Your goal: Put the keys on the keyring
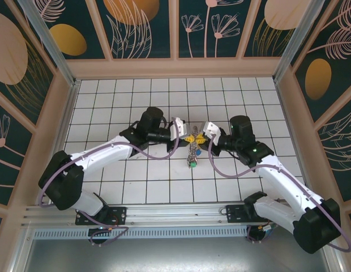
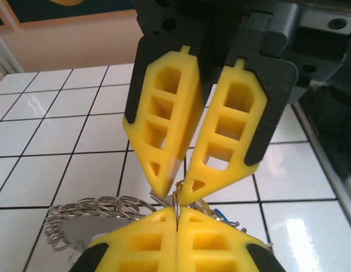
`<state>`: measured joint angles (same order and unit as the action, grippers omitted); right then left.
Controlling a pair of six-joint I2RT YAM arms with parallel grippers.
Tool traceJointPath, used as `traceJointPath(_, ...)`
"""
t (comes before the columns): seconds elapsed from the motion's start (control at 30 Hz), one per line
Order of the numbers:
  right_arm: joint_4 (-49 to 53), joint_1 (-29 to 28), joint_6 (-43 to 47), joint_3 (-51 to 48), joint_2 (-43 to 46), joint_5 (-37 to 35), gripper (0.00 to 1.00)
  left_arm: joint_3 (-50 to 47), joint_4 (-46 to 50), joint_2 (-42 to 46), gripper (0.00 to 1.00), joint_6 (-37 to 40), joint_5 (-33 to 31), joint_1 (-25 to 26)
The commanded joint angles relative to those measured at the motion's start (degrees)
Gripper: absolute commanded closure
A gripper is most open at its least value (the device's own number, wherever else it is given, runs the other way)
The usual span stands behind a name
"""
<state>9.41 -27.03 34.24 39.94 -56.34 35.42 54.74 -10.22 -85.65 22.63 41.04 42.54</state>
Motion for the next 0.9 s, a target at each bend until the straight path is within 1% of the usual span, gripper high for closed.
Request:
traceJointPath(0.0, -6.42, 1.26, -1.77, -1.6, 1.13, 4.86, 0.82, -3.4, -15.67, 2.71, 1.0, -7.46, 5.79, -0.12)
traceJointPath(0.1, -7.82, 1.45, -2.23, -2.3, 1.07, 7.46, 0.82, -5.14, -22.29, 2.37, 1.0, -11.78, 7.98, -0.27)
traceJointPath(0.17, -8.22, 1.45, -2.32, -2.42, 0.94, 8.06, 0.82, -5.42, -24.59, 1.94, 1.0, -13.4, 9.2, -0.34)
traceJointPath(0.33, -7.85, 1.79, -2.05, -2.46, 0.92, 8.78, 0.82, -5.43, -26.41, 0.94, 1.0, -14.92, 10.98, -0.36)
traceJointPath(0.43, -7.86, 2.05, -2.09, -2.6, 1.06, 9.17, 0.85, -5.37, -26.61, 0.8, 1.0, -15.1, 11.17, -0.36)
traceJointPath(0.53, -8.09, 2.14, -2.54, -2.5, 0.97, 8.8, 0.94, -5.17, -26.22, 0.55, 1.0, -15.02, 11.12, -0.34)
traceJointPath(0.57, -8.29, 2.15, -2.68, -2.5, 1.03, 8.56, 0.99, -5.11, -26.05, 0.48, 1.0, -15.0, 10.93, -0.43)
traceJointPath(0.63, -8.15, 2.15, -2.77, -2.35, 0.97, 8.12, 1.0, -4.78, -24.97, 0.4, 1.0, -14.38, 10.41, -0.4)
traceJointPath(0.7, -7.54, 2.15, -2.95, -1.7, 0.88, 7.46, 1.0, -3.51, -21.15, 0.17, 1.0, -12.44, 9.43, -0.3)
traceJointPath(0.77, -6.61, 2.11, -2.95, -1.07, 0.72, 6.63, 1.0, -1.71, -16.26, -0.19, 0.94, -9.73, 8.19, -0.28)
traceJointPath(0.83, -5.23, 2.0, -2.61, -0.22, 0.41, 5.47, 1.0, 0.28, -10.35, -0.63, 0.93, -6.55, 7.07, -0.27)
traceJointPath(0.87, -4.24, 1.98, -2.32, 0.27, 0.23, 4.79, 1.0, 0.68, -7.61, -0.91, 0.9, -4.86, 6.3, -0.33)
